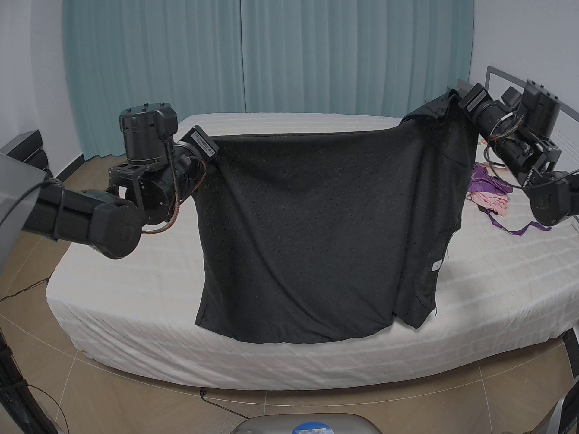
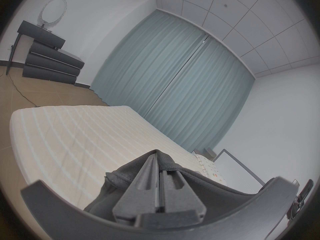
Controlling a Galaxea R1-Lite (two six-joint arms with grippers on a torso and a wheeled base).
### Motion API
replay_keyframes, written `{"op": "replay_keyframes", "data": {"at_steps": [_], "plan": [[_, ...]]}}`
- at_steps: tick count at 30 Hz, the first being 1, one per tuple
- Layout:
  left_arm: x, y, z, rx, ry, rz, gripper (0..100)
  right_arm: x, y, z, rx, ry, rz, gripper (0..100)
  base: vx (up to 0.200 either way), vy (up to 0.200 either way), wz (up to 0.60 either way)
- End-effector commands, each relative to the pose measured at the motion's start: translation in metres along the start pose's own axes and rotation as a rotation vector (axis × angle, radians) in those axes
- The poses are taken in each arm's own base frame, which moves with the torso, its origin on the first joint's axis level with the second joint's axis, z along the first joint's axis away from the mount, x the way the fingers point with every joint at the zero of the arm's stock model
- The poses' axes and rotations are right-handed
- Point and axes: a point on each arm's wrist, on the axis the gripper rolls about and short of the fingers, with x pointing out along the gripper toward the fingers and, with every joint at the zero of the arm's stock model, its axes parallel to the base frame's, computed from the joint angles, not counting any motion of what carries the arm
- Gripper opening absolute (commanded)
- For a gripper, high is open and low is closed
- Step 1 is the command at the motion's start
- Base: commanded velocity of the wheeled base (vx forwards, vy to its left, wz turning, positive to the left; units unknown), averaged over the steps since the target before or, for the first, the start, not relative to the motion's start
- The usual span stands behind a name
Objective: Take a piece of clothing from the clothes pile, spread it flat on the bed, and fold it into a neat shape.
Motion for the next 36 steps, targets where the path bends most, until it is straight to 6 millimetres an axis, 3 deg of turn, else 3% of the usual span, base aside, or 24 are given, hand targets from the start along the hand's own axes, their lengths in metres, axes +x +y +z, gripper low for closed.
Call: {"op": "replay_keyframes", "data": {"at_steps": [1,5,8,19,23,26,29,30,36], "plan": [[0.027,0.014,-0.025,0.014,0.036,0.044,0,0.019,-0.02,-0.037,-0.016,0.063,-0.047,0,0.0,0.0,0.0],[0.038,0.024,-0.043,0.029,0.067,0.073,0,0.023,-0.027,-0.049,-0.018,0.087,-0.062,0,0.0,0.0,0.0],[0.043,0.03,-0.044,0.027,0.065,0.086,0,0.025,-0.031,-0.055,-0.02,0.101,-0.071,0,0.0,0.0,0.0],[0.052,0.039,-0.053,0.026,0.139,0.051,0,0.034,-0.037,-0.069,-0.029,0.114,-0.077,0,0.2,0.0,0.0],[0.066,0.044,-0.061,0.04,0.149,0.046,0,0.044,-0.04,-0.077,-0.042,0.125,-0.074,0,0.2,0.0,0.0],[0.083,0.05,-0.064,0.04,0.139,0.062,0,0.053,-0.048,-0.094,-0.064,0.141,-0.082,0,0.2,0.0,0.0],[0.088,0.052,-0.065,0.044,0.146,0.073,0,0.058,-0.052,-0.102,-0.065,0.151,-0.087,0,0.2,0.0,0.0],[0.099,0.059,-0.071,0.049,0.158,0.094,0,0.064,-0.06,-0.123,-0.073,0.19,-0.098,0,0.2,0.0,0.0],[0.123,0.075,-0.099,0.056,0.181,0.127,0,0.078,-0.078,-0.166,-0.084,0.229,-0.124,0,0.167,0.0,0.0]]}}
